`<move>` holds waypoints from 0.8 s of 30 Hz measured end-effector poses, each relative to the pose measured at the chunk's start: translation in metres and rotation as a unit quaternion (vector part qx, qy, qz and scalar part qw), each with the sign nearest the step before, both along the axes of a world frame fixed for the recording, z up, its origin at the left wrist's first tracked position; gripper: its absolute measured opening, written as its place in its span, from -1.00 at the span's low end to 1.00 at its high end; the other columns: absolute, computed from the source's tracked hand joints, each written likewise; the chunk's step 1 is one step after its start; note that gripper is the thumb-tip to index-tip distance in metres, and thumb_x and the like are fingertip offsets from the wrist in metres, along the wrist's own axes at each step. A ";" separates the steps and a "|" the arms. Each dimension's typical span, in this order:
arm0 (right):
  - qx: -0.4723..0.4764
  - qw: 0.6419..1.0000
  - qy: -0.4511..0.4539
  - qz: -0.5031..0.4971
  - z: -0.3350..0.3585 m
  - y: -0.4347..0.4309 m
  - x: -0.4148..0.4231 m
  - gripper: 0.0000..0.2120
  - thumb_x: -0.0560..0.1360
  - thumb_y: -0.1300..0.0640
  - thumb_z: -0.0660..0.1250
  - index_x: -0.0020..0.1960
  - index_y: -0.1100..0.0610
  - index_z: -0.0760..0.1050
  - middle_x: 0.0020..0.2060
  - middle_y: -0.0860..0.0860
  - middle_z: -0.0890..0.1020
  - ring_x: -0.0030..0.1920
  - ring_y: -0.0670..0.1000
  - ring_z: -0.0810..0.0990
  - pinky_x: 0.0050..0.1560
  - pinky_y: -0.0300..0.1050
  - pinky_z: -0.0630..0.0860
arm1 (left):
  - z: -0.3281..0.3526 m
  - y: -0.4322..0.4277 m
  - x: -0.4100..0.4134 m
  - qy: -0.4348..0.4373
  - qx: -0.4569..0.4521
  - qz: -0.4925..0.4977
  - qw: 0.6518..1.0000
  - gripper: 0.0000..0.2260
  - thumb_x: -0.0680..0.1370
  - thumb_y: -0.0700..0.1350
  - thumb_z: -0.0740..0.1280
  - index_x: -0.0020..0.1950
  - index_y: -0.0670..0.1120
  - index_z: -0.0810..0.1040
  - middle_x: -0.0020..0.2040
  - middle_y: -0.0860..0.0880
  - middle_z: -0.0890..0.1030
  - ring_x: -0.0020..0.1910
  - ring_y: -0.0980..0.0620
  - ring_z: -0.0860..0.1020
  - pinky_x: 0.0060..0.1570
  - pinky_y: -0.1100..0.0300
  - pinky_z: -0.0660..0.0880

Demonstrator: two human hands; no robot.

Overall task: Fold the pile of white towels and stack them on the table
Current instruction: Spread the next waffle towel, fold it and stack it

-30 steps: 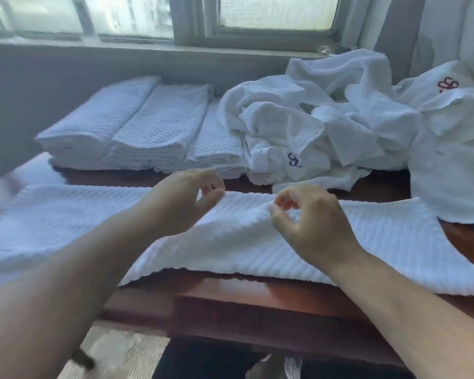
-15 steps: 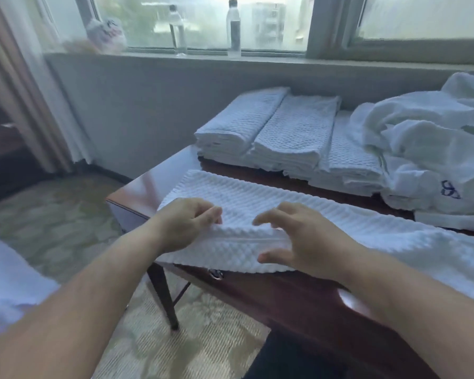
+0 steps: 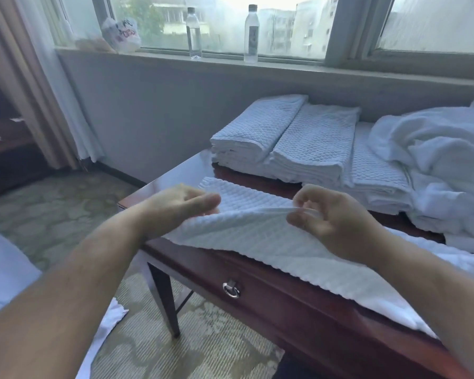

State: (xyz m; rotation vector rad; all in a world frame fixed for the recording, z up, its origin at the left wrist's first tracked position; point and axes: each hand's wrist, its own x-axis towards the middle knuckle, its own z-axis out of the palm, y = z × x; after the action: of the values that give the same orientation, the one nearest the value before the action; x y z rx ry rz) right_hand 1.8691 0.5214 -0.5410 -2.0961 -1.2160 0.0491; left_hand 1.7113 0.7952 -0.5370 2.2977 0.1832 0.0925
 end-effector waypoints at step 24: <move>-0.183 0.971 -0.062 -0.138 -0.036 0.052 0.077 -0.75 0.58 -0.19 0.26 -0.20 -0.11 0.44 -0.27 -0.15 0.59 -0.27 -0.13 0.55 -0.34 -0.11 0.41 | -0.022 0.039 0.073 0.171 0.123 0.260 0.942 -0.61 0.50 0.21 0.41 0.21 0.08 0.42 -0.04 0.16 0.51 -0.12 0.18 0.49 -0.27 0.25 0.32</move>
State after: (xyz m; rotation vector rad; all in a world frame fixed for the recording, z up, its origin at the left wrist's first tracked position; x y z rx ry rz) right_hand 1.9459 0.5734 -0.5773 -2.6096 -1.0327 0.0158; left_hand 1.7843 0.8346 -0.5593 2.4404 1.0091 -0.0172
